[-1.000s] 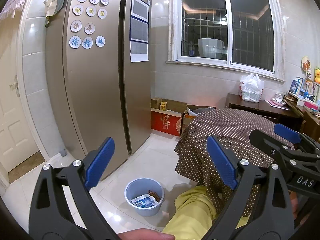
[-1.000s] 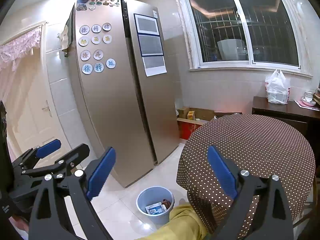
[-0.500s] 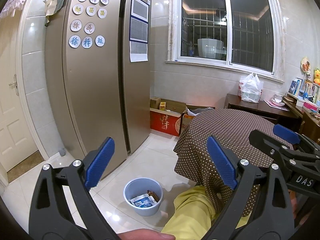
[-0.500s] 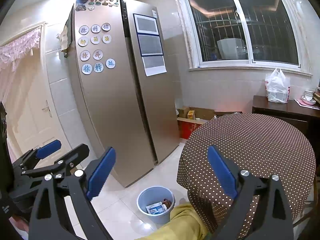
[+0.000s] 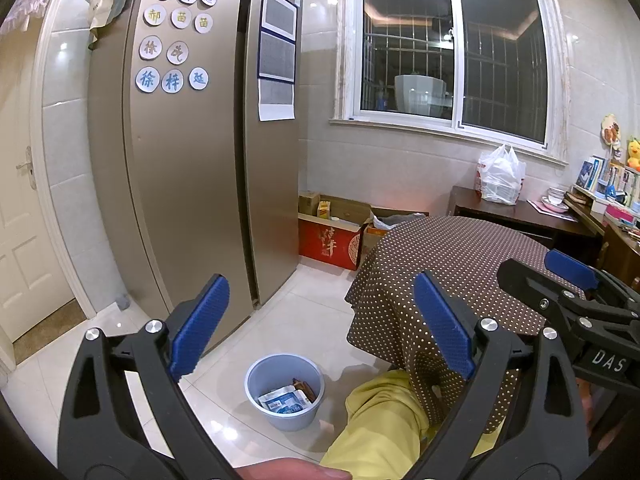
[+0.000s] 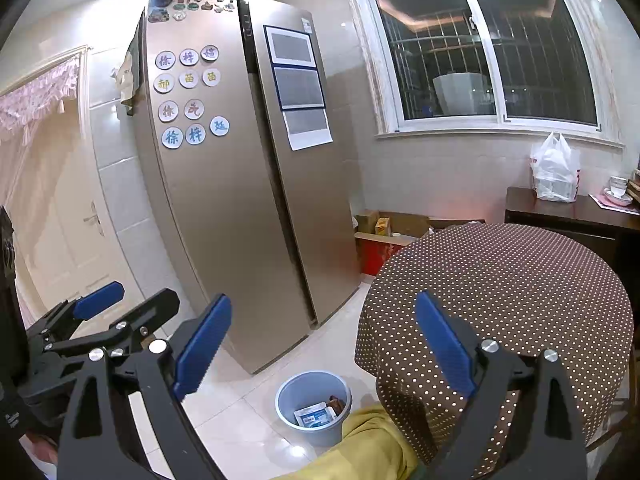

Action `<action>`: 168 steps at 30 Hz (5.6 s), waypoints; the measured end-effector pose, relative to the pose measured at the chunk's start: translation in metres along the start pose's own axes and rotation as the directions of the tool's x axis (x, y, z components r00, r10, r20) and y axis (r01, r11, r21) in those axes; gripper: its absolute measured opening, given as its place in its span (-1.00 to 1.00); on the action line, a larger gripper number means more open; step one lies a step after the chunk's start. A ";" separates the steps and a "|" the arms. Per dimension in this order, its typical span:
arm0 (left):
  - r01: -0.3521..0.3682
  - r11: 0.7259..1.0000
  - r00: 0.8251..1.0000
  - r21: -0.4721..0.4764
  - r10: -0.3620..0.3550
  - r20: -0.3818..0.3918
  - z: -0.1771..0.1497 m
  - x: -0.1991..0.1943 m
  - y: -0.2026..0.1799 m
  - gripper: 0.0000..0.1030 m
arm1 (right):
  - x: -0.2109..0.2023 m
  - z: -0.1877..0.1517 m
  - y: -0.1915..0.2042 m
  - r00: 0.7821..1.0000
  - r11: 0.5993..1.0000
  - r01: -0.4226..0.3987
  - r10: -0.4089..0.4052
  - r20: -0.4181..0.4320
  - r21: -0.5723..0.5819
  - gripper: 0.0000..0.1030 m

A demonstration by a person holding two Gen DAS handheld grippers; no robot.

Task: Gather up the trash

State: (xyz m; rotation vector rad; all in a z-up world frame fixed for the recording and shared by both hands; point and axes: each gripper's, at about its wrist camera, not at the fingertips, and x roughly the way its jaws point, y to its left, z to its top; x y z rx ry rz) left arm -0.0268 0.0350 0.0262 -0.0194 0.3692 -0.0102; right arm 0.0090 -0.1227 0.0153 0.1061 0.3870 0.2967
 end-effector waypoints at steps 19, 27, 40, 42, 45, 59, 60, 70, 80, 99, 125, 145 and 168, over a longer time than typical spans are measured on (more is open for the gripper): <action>-0.001 1.000 1.000 0.003 0.001 -0.021 -0.008 0.000 -0.013 0.78 | 0.004 -0.003 -0.003 1.000 1.000 0.000 0.000 -0.014 0.020 0.77; 0.004 1.000 1.000 0.002 -0.004 -0.028 -0.005 0.003 -0.014 0.78 | 0.004 -0.002 -0.005 1.000 1.000 0.004 -0.004 -0.015 0.021 0.77; 0.003 1.000 1.000 -0.003 -0.003 -0.027 -0.006 0.001 -0.015 0.78 | 0.004 -0.002 -0.006 1.000 1.000 0.009 -0.009 -0.015 0.022 0.77; 0.002 1.000 1.000 -0.002 -0.002 -0.026 -0.006 0.001 -0.015 0.78 | 0.004 -0.002 -0.006 1.000 1.000 0.010 -0.009 -0.016 0.022 0.77; 0.000 1.000 1.000 -0.004 0.000 -0.023 -0.006 0.000 -0.015 0.78 | 0.004 -0.003 -0.006 1.000 1.000 0.009 -0.009 -0.014 0.020 0.77; -0.003 1.000 1.000 -0.008 0.002 -0.026 -0.003 0.000 -0.012 0.78 | 0.003 -0.004 -0.006 1.000 1.000 0.010 -0.010 -0.019 0.018 0.77; -0.002 1.000 1.000 -0.008 0.002 -0.026 -0.003 0.000 -0.012 0.78 | 0.003 -0.004 -0.005 1.000 1.000 0.011 -0.011 -0.020 0.018 0.77; -0.003 1.000 1.000 -0.013 0.003 -0.027 -0.003 0.000 -0.012 0.78 | 0.003 -0.005 -0.005 1.000 1.000 0.011 -0.011 -0.020 0.020 0.77; -0.006 1.000 1.000 -0.012 0.006 -0.029 0.000 0.000 -0.010 0.78 | 0.007 -0.007 -0.005 1.000 1.000 0.011 -0.011 -0.026 0.029 0.77; -0.006 1.000 0.999 -0.011 0.006 -0.046 0.000 0.006 -0.009 0.78 | 0.013 -0.006 -0.005 0.999 0.999 0.014 -0.012 -0.044 0.041 0.77; -0.005 1.000 0.999 -0.011 0.004 -0.051 -0.002 0.011 -0.006 0.78 | 0.013 -0.005 -0.004 0.999 0.999 0.016 -0.014 -0.045 0.045 0.77; -0.003 1.000 0.999 -0.013 0.002 -0.047 -0.001 0.008 -0.008 0.78 | 0.012 -0.004 -0.003 0.999 0.999 0.008 -0.006 -0.046 0.051 0.77; 0.002 1.000 0.995 0.002 -0.002 -0.102 0.005 0.032 -0.025 0.78 | 0.031 -0.006 -0.021 0.995 0.995 0.028 -0.019 -0.095 0.097 0.77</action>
